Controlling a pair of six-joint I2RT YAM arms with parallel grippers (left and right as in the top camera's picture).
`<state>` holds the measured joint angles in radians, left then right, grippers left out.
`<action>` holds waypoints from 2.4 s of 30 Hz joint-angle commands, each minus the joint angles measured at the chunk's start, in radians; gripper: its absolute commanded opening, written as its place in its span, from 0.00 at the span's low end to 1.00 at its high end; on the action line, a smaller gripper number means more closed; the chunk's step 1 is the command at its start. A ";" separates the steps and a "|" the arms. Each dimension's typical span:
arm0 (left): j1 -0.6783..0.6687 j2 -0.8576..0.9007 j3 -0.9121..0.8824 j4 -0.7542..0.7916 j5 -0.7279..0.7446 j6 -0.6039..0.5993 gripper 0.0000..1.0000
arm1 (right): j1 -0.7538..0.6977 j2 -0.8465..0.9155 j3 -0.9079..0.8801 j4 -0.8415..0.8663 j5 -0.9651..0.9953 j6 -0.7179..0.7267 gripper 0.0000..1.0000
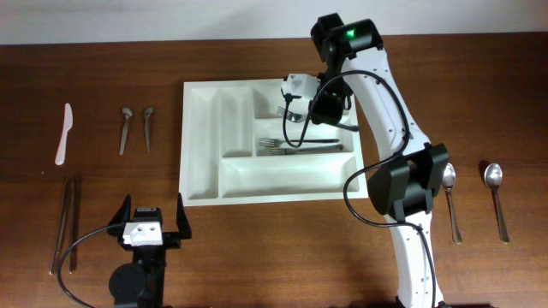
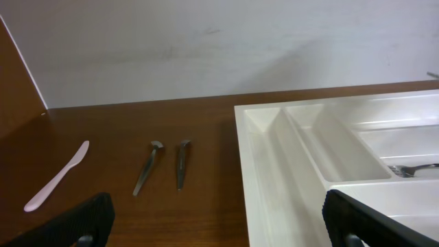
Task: Pack container
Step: 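Lower the fork into the middle compartment beside the others and release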
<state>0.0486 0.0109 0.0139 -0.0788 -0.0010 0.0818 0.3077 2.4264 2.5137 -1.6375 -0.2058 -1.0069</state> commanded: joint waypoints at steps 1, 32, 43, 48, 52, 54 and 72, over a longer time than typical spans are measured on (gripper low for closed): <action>0.006 -0.005 -0.005 -0.003 0.001 -0.010 0.99 | 0.006 -0.015 -0.033 0.012 -0.031 -0.035 0.05; 0.006 -0.005 -0.005 -0.003 0.001 -0.010 0.99 | 0.006 0.104 -0.078 0.036 -0.127 -0.282 0.09; 0.006 -0.005 -0.005 -0.003 0.001 -0.010 0.99 | -0.001 0.150 -0.079 0.048 -0.195 -0.294 0.09; 0.006 -0.005 -0.005 -0.003 0.001 -0.010 0.99 | -0.014 0.152 -0.079 0.045 -0.179 -0.294 0.10; 0.006 -0.005 -0.005 -0.003 0.001 -0.010 0.99 | -0.021 0.152 -0.079 0.045 -0.175 -0.278 0.13; 0.006 -0.005 -0.005 -0.003 0.001 -0.010 0.99 | -0.021 0.152 -0.079 0.044 -0.175 -0.275 0.15; 0.006 -0.005 -0.005 -0.003 0.001 -0.010 0.99 | -0.021 0.126 0.011 0.000 -0.173 -0.208 0.98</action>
<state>0.0486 0.0109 0.0139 -0.0788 -0.0010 0.0818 0.2893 2.5732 2.4588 -1.6279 -0.3645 -1.2304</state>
